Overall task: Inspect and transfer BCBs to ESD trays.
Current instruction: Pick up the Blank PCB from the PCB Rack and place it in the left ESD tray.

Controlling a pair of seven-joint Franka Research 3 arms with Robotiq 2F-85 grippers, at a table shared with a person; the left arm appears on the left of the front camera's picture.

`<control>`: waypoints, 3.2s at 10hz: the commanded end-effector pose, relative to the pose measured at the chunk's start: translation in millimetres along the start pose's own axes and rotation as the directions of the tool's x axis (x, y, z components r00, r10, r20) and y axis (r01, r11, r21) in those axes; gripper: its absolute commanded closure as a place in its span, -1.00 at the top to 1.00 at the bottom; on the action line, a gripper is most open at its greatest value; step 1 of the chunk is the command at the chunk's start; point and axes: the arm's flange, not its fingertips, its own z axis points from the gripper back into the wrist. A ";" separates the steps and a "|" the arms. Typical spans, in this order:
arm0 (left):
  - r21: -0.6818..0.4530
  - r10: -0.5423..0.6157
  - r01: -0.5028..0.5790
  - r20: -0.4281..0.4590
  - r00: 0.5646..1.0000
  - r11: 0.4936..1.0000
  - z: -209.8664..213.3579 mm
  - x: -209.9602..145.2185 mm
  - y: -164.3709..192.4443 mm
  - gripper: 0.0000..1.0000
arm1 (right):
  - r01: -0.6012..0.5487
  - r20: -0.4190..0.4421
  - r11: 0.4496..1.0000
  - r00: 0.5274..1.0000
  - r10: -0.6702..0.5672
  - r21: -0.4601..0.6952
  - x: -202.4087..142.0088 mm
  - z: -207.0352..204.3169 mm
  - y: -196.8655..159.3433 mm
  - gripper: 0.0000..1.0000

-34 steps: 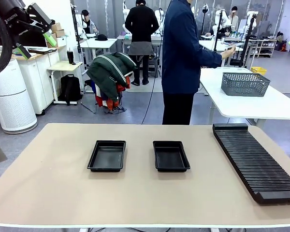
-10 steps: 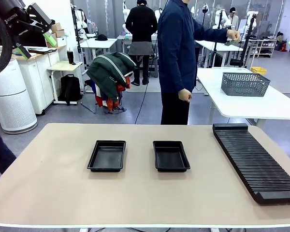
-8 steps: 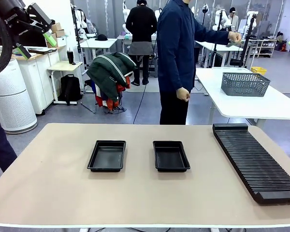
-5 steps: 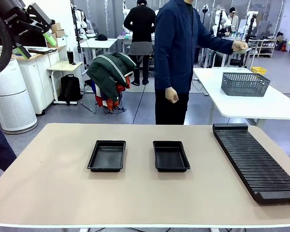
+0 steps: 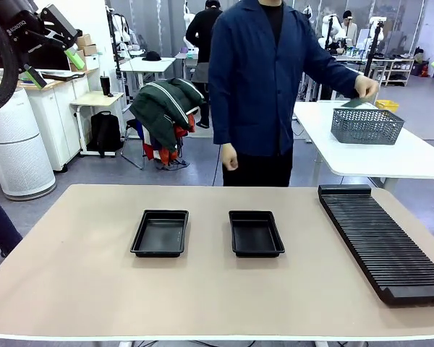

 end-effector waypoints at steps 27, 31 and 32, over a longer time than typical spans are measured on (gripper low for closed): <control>0.001 0.001 -0.001 0.009 1.000 1.000 0.8 -1.6 0.8 1.00 | -0.277 -0.155 0.944 0.955 0.251 -0.177 13.0 -37.1 -22.4 1.00; 0.001 0.001 -0.001 0.009 1.000 1.000 0.8 -1.6 0.8 1.00 | -0.665 -0.369 0.728 0.727 0.580 -0.166 18.2 -118.4 -63.5 1.00; 0.001 0.001 -0.001 0.009 1.000 1.000 0.8 -1.6 0.8 1.00 | -0.735 -0.409 0.664 0.653 0.638 -0.138 18.6 -139.3 -75.0 1.00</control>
